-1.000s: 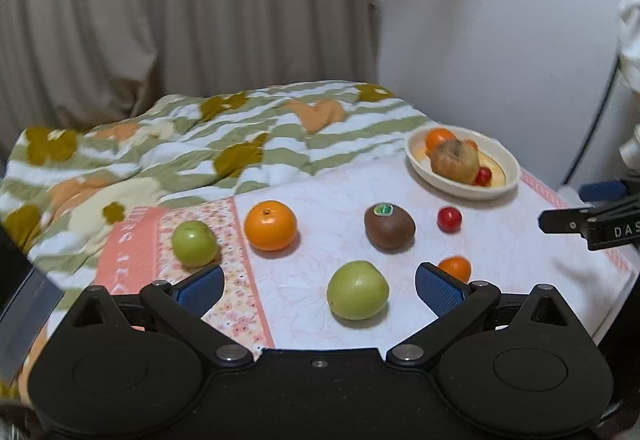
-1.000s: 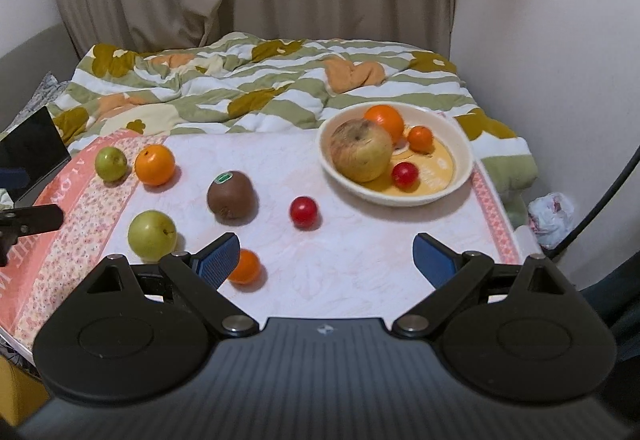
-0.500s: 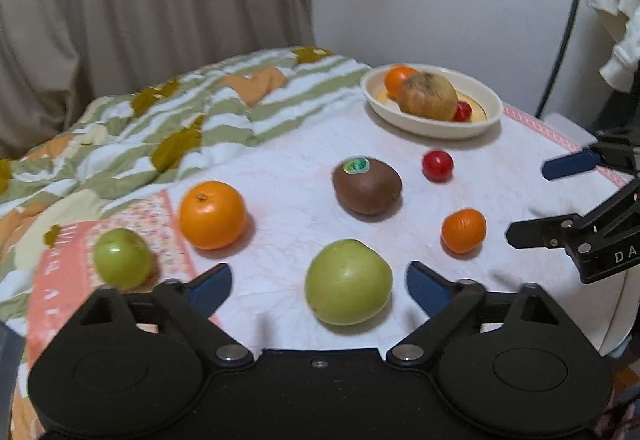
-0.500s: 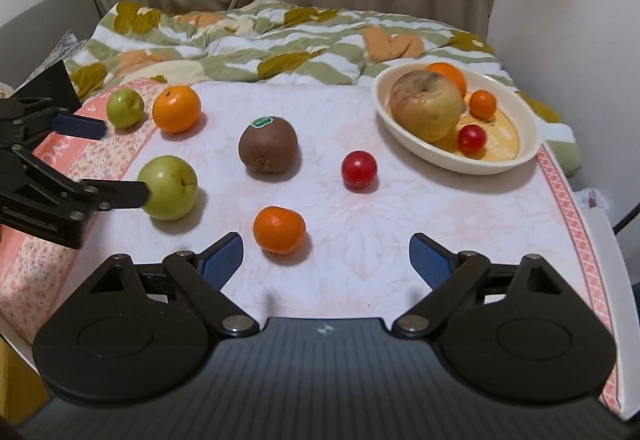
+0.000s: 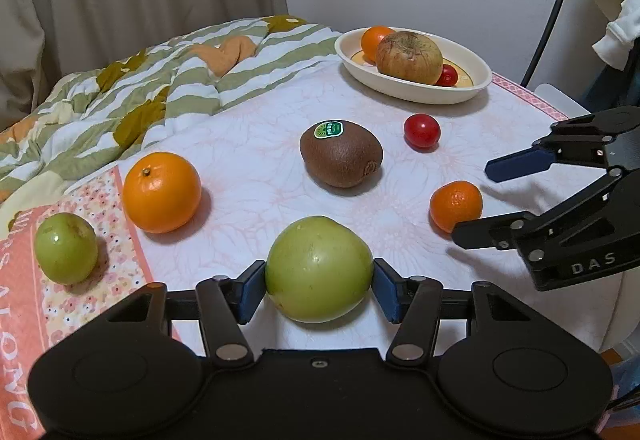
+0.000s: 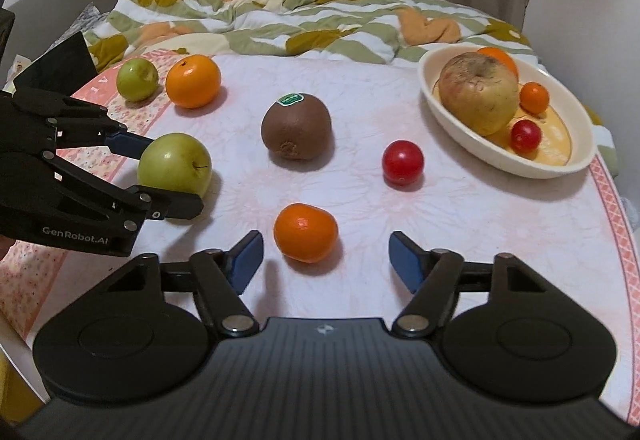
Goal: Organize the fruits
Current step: 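Grasp the large green apple with the left tool while the right tool grasps a mandarin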
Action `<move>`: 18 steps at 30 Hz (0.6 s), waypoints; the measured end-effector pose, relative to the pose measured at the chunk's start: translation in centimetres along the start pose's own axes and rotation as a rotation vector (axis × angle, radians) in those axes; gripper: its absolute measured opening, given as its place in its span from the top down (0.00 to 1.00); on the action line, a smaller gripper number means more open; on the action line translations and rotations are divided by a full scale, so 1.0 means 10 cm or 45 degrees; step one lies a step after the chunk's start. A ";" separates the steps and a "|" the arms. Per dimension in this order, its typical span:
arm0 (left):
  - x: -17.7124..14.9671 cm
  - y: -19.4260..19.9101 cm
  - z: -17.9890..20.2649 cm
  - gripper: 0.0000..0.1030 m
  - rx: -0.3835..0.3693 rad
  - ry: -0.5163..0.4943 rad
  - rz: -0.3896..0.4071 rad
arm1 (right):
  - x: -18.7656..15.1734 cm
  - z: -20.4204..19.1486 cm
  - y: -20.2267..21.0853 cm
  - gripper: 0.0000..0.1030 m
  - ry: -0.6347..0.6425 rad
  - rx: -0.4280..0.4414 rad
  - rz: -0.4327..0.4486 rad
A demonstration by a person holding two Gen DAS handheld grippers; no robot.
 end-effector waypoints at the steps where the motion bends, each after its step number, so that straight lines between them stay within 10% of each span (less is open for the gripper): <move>1: 0.00 0.00 0.00 0.41 0.002 -0.002 0.001 | 0.00 0.00 -0.02 0.22 -0.003 0.005 -0.002; 18: -0.07 0.13 -0.11 0.41 0.045 0.095 0.012 | 0.07 -0.07 -0.14 0.49 0.023 0.067 -0.018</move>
Point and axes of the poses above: each gripper's, at about its wrist camera, not at the fingertips, and y roughly against the way its jaws point, z to its right, x to its top, the point moved 5 cm from there along -y, roughly the way its jaws point, and after that the axes turned 10 degrees about y, right-handed, at the moved point
